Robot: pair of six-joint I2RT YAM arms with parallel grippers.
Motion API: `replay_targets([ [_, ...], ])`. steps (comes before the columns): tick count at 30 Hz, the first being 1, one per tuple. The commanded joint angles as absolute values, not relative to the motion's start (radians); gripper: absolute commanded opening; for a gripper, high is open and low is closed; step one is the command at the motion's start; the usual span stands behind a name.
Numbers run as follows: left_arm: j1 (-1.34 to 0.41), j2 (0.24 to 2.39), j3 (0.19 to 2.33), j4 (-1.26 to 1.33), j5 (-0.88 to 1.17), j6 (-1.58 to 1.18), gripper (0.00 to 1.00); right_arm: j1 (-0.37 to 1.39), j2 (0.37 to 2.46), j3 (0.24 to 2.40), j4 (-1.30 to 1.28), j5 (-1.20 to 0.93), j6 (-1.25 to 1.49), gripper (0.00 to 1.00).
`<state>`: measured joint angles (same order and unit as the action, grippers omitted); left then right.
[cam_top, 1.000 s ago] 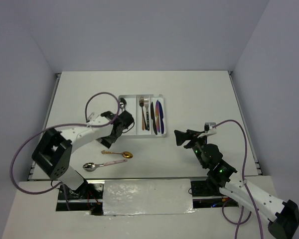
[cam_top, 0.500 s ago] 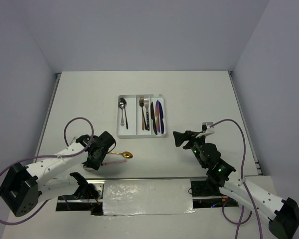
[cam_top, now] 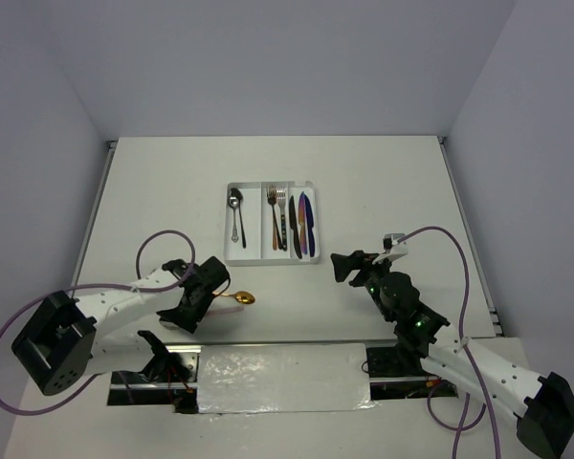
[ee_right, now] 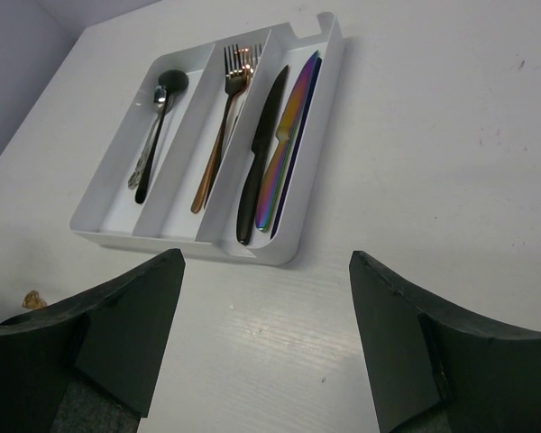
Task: Sort the eating utensils into containers
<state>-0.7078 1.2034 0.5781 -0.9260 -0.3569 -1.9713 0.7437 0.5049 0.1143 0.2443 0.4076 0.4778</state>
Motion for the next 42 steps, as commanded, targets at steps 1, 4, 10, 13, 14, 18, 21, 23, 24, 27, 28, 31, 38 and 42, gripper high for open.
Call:
replay_targets([
  [1, -0.713, 1.236, 0.586, -0.887, -0.338, -2.306, 0.66, 0.746, 0.506, 0.158, 0.291, 0.428, 0.472, 0.82],
  [4, -0.713, 1.272, 0.586, -0.873, -0.327, -2.313, 0.58, 0.746, 0.489, 0.153, 0.288, 0.426, 0.472, 0.82],
  [10, -0.721, 1.272, 0.588, -0.911, -0.321, -2.342, 0.29, 0.746, 0.472, 0.144, 0.295, 0.420, 0.471, 0.82],
  [13, -0.732, 1.212, 0.586, -0.949, -0.333, -2.362, 0.18, 0.746, 0.479, 0.144, 0.295, 0.420, 0.471, 0.82],
  [14, -0.739, 1.200, 0.591, -0.966, -0.337, -2.370, 0.11, 0.746, 0.480, 0.146, 0.295, 0.420, 0.471, 0.82],
  [18, -0.775, 1.115, 0.678, -1.130, -0.371, -2.413, 0.00, 0.746, 0.488, 0.144, 0.293, 0.426, 0.472, 0.82],
  [21, -0.823, 1.028, 0.818, -1.305, -0.469, -2.424, 0.00, 0.746, 0.495, 0.140, 0.304, 0.420, 0.476, 0.81],
  [23, -0.839, 0.979, 0.883, -1.248, -0.573, -2.281, 0.00, 0.746, 0.499, 0.146, 0.299, 0.417, 0.474, 0.81],
  [24, -0.839, 0.973, 0.925, -1.202, -0.677, -2.217, 0.00, 0.747, 0.500, 0.146, 0.298, 0.417, 0.474, 0.82],
  [27, -0.839, 1.011, 1.010, -0.943, -0.882, -1.842, 0.00, 0.746, 0.499, 0.147, 0.308, 0.416, 0.469, 0.82],
  [28, -0.839, 1.029, 1.032, -0.851, -0.918, -1.693, 0.00, 0.744, 0.500, 0.149, 0.307, 0.419, 0.469, 0.82],
  [31, -0.836, 1.156, 1.106, -0.602, -1.001, -1.280, 0.00, 0.746, 0.508, 0.158, 0.296, 0.414, 0.469, 0.82],
  [38, -0.655, 1.314, 1.103, -0.175, -0.680, -0.640, 0.00, 0.746, 0.480, 0.140, 0.311, 0.410, 0.463, 0.81],
  [42, -0.578, 1.431, 1.149, -0.135, -0.543, -0.542, 0.00, 0.747, 0.488, 0.140, 0.313, 0.410, 0.462, 0.81],
])
